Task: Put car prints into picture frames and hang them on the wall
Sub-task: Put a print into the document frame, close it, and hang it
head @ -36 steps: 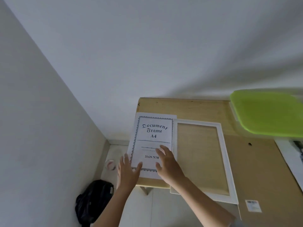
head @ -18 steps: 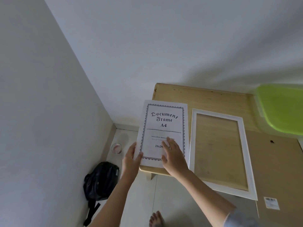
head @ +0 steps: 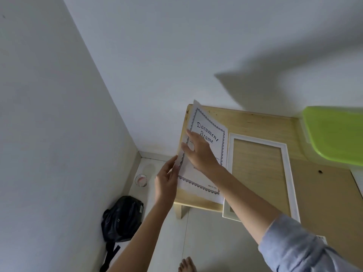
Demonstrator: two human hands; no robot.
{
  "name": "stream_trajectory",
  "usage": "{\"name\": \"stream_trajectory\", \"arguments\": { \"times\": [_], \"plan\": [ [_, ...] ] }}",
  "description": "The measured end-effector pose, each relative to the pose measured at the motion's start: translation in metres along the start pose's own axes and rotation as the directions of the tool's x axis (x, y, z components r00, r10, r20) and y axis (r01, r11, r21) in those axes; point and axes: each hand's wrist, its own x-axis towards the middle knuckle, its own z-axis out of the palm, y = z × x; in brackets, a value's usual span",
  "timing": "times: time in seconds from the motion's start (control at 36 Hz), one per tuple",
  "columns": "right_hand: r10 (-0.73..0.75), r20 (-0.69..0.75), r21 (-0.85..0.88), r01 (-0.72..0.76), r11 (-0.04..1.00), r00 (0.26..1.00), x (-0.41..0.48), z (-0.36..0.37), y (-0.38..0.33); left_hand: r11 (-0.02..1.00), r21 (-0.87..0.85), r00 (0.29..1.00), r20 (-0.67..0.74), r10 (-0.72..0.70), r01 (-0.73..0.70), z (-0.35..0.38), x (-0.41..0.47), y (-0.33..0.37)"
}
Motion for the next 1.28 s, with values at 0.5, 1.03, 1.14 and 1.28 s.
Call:
{"name": "stream_trajectory", "arguments": {
  "times": [0.5,1.03,1.14,1.28],
  "plan": [
    [0.015,-0.134,-0.220,-0.044,0.975,0.991,-0.009,-0.062,-0.018,0.980,0.117,0.969,0.207,0.134,-0.161,0.037,-0.024,0.032],
    [0.355,-0.309,0.065,-0.353,0.933,0.882,-0.108,-0.198,0.144,0.647,0.587,0.783,0.621,0.025,-0.487,0.179,-0.062,-0.044],
    [0.462,-0.248,0.095,-0.453,0.886,0.852,-0.127,-0.196,0.180,0.387,0.668,0.704,0.708,-0.066,-0.636,0.185,-0.068,-0.061],
    [0.514,-0.207,0.009,-0.524,0.852,0.833,-0.140,-0.188,0.215,0.251,0.643,0.631,0.763,-0.139,-0.723,0.191,-0.076,-0.067]
  ]
}}
